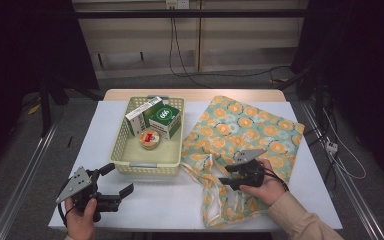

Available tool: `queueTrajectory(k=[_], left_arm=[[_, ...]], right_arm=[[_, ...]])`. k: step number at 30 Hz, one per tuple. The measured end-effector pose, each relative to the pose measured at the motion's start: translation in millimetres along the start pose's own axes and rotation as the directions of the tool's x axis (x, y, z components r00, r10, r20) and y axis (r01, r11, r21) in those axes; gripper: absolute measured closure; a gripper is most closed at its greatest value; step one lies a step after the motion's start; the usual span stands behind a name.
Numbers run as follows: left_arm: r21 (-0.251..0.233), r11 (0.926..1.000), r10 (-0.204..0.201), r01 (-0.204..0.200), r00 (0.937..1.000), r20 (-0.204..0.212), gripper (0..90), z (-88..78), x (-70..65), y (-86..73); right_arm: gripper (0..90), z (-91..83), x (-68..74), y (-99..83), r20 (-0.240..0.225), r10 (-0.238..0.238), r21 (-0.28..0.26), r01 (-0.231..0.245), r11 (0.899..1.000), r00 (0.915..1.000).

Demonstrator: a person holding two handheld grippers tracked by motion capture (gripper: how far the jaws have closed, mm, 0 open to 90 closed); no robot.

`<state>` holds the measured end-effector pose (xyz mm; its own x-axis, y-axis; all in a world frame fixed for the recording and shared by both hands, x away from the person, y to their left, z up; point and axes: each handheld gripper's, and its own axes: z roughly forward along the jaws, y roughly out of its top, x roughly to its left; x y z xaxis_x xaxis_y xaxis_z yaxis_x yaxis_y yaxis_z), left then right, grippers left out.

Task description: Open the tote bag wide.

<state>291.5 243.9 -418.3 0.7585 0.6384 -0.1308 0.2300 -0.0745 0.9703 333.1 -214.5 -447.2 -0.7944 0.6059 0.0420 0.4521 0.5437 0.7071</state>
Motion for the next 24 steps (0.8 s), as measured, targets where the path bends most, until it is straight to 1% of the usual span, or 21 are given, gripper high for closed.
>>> queueTrajectory(k=[2, 3, 4, 5, 7, 8, 9, 10, 11, 12, 13, 14, 15, 17, 18, 19, 21, 22, 24], left_arm=[[-0.001, 1.0, 0.002, -0.002, 1.0, 0.002, 2.1, 0.8, -0.3, 0.4], [0.001, 1.0, 0.004, -0.004, 1.0, 0.005, 2.1, 1.6, -0.4, 0.4], [-0.001, 1.0, 0.003, -0.003, 1.0, 0.007, 2.1, 2.7, -0.7, 0.2], [0.0, 1.0, 0.003, -0.003, 0.9999, 0.01, 2.1, 3.6, -1.0, 0.1], [0.006, 1.0, 0.002, -0.002, 0.9999, 0.011, 2.1, 4.6, -2.0, 0.1], [0.009, 0.9999, 0.01, -0.01, 0.9999, 0.012, 2.1, 4.7, -1.8, 0.2], [0.007, 0.9999, 0.01, -0.01, 0.9998, 0.016, 2.1, 4.9, -2.0, 0.1], [0.007, 0.9999, 0.009, -0.009, 0.9998, 0.016, 2.1, 4.9, -2.0, 0.1], [0.009, 0.9999, 0.009, -0.009, 0.9999, 0.013, 2.1, 4.6, -2.0, 0.0], [0.007, 1.0, 0.005, -0.005, 0.9999, 0.01, 2.1, 4.4, -2.0, -0.3], [0.009, 0.9999, 0.007, -0.007, 0.9999, 0.01, 2.1, 4.2, -1.5, -0.5], [0.01, 0.9999, 0.004, -0.004, 0.9999, 0.011, 2.1, 4.0, -1.4, -0.8], [0.006, 1.0, 0.001, -0.001, 0.9999, 0.013, 2.1, 4.2, -1.2, -1.2], [0.005, 1.0, -0.002, 0.002, 0.9999, 0.013, 2.1, 4.4, -1.3, -1.5], [0.004, 1.0, -0.001, 0.001, 0.9999, 0.013, 2.1, 4.5, -1.2, -1.5], [0.003, 1.0, -0.001, 0.001, 0.9999, 0.015, 2.1, 4.9, -1.3, -1.5], [0.004, 1.0, -0.001, 0.001, 0.9999, 0.015, 2.1, 5.1, -1.5, -1.4], [0.005, 1.0, -0.003, 0.003, 0.9999, 0.017, 2.1, 5.3, -1.7, -1.5], [0.01, 0.9999, 0.0, -0.001, 0.9999, 0.014, 2.1, 5.5, -1.8, -1.5]], right_arm=[[48.5, -0.5, 3.1, -6.3, 0.045, -0.043, 0.03, 0.042, 0.999, 0.998], [50.4, -0.9, 2.4, -8.5, 0.043, -0.037, 0.02, 0.036, 0.999, 0.9984], [53.8, -1.2, 0.4, -9.4, 0.031, -0.018, 0.016, 0.017, 1.0, 0.9994], [58.3, -1.4, -1.5, -9.7, 0.024, -0.002, 0.014, 0.001, 1.0, 0.9997], [69.1, -1.5, -5.2, -9.9, 0.027, -0.002, 0.008, 0.002, 1.0, 0.9996], [74.7, -1.6, -7.0, -10.0, 0.024, 0.004, 0.006, -0.004, 1.0, 0.9997], [80.3, -1.9, -8.8, -10.1, 0.026, 0.006, 0.006, -0.006, 1.0, 0.9996], [84.6, -2.0, -10.7, -10.3, 0.027, 0.004, 0.005, -0.004, 1.0, 0.9996], [88.9, -2.3, -12.9, -10.5, 0.026, 0.012, 0.005, -0.012, 1.0, 0.9996], [89.3, -2.8, -15.1, -10.6, 0.03, 0.021, 0.005, -0.021, 1.0, 0.9993], [89.5, -3.2, -17.6, -10.8, 0.043, 0.026, 0.006, -0.026, 1.0, 0.9987], [89.7, -3.9, -20.8, -11.1, 0.044, 0.037, 0.007, -0.037, 0.999, 0.9983], [89.8, -4.8, -24.6, -11.4, 0.051, 0.043, 0.002, -0.043, 0.999, 0.9978], [89.9, -7.4, -33.4, -12.4, 0.081, 0.061, -0.004, -0.061, 0.998, 0.9948], [89.9, -8.7, -38.3, -13.2, 0.084, 0.076, -0.009, -0.076, 0.997, 0.9936], [90.0, -9.9, -42.7, -14.3, 0.096, 0.088, -0.014, -0.087, 0.996, 0.9915], [90.0, -12.8, -51.1, -16.5, 0.13, 0.099, -0.01, -0.099, 0.995, 0.9866], [90.0, -14.5, -55.3, -17.8, 0.14, 0.11, -0.019, -0.108, 0.994, 0.984], [90.0, -18.5, -63.3, -20.5, 0.172, 0.133, -0.031, -0.13, 0.991, 0.976]])
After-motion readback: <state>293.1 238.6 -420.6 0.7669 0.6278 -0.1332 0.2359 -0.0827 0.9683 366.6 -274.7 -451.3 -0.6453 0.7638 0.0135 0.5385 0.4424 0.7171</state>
